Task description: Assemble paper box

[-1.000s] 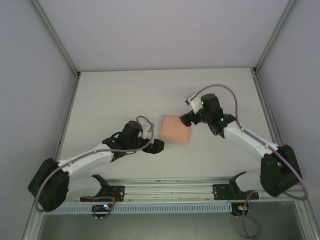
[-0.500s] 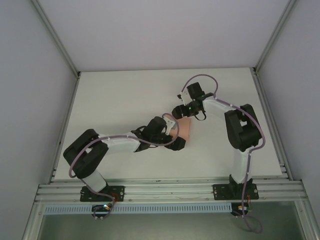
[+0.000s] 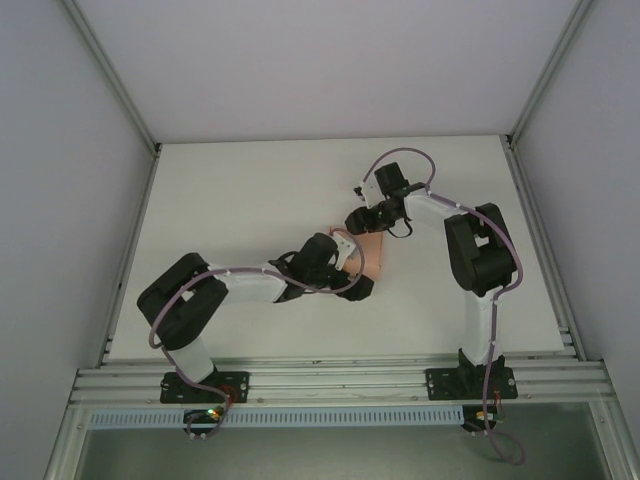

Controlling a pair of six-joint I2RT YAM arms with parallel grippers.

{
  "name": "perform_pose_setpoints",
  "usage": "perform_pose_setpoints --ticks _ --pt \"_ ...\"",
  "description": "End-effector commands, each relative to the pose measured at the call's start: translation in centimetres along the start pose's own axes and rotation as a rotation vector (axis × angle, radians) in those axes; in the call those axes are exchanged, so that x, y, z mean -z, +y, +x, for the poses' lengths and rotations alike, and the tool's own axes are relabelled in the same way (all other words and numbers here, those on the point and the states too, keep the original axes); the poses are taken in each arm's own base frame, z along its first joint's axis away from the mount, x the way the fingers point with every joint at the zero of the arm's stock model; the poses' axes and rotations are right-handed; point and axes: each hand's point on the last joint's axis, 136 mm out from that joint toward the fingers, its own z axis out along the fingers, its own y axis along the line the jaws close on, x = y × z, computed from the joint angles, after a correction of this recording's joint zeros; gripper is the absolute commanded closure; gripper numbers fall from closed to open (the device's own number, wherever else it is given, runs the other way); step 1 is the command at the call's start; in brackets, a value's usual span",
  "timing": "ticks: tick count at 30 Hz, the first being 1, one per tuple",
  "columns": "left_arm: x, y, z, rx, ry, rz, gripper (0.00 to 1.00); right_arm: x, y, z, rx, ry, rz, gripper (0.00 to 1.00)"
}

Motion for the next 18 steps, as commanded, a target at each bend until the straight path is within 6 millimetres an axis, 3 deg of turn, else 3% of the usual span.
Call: perform_pose_setpoints --ticks 1,8,15,18 --pt "-1.2 1.1 -0.3 -0.143 -0.075 -0.055 0.0 -2.6 2.1 10.1 -0.144 0.336 -0.092 0.5" --pt "-1.8 -0.4 -0.2 -0.326 -0.187 -0.092 0.0 -2.8 2.8 10.2 -0.141 0.353 -0.144 0.55" --pt "-2.3 0.0 -0.6 -0.319 -0.229 -0.115 0.0 -2.6 3.0 11.0 -0.129 0.378 -0.141 0.58" --pt "-2.1 -0.3 -0.3 -0.311 -0.208 -0.101 0.0 -2.5 2.0 11.3 -0.136 0.387 -0.082 0.58"
